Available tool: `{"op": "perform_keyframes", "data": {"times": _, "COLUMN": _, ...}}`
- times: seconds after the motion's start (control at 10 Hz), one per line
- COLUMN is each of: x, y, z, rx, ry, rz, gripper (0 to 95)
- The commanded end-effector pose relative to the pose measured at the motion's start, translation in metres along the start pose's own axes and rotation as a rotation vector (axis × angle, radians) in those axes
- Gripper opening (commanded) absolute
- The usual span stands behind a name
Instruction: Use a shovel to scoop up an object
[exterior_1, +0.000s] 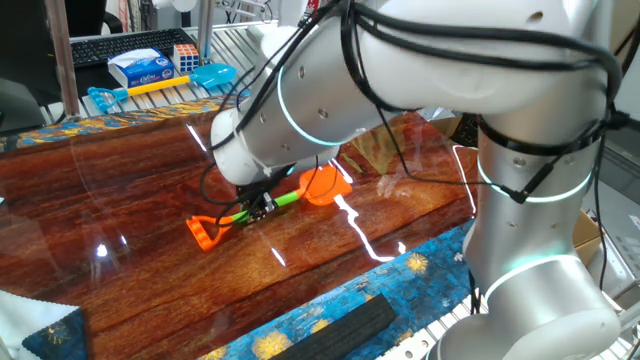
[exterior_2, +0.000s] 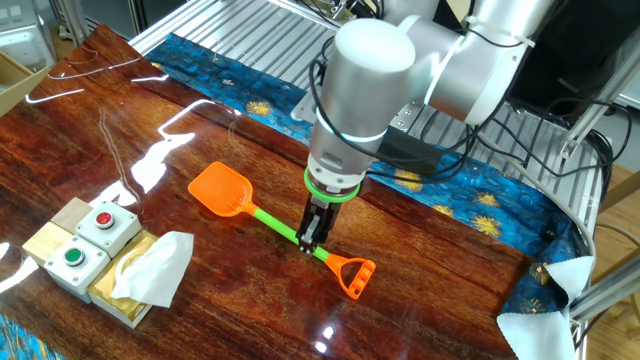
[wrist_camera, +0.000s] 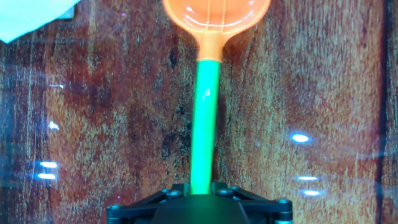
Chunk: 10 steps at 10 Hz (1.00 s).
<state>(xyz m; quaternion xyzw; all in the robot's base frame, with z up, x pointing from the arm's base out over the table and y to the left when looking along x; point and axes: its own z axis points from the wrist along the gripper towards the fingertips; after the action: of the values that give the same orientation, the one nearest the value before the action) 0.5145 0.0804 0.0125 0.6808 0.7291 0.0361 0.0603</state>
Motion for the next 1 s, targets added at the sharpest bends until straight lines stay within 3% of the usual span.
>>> {"op": "perform_keyframes", "data": {"times": 0.1, "x": -0.0005, "y": 0.0011, "z": 0.0037, "rx": 0.004, "ry": -0.003, "rz": -0.013, "gripper": 0.0}}
{"op": "perform_keyframes", "data": {"times": 0.5, "x": 0.0000, "y": 0.0010, "z": 0.0031, "rx": 0.011, "ry": 0.004, "rz": -0.032, "gripper": 0.0}}
{"op": "perform_keyframes", "data": {"times": 0.7, "x": 0.0016, "y": 0.0010, "z": 0.0011, "rx": 0.014, "ry": 0.029, "rz": -0.069, "gripper": 0.0}}
{"op": "perform_keyframes", "data": {"times": 1.0, "x": 0.0024, "y": 0.0003, "z": 0.0024, "rx": 0.012, "ry": 0.027, "rz": -0.087, "gripper": 0.0}}
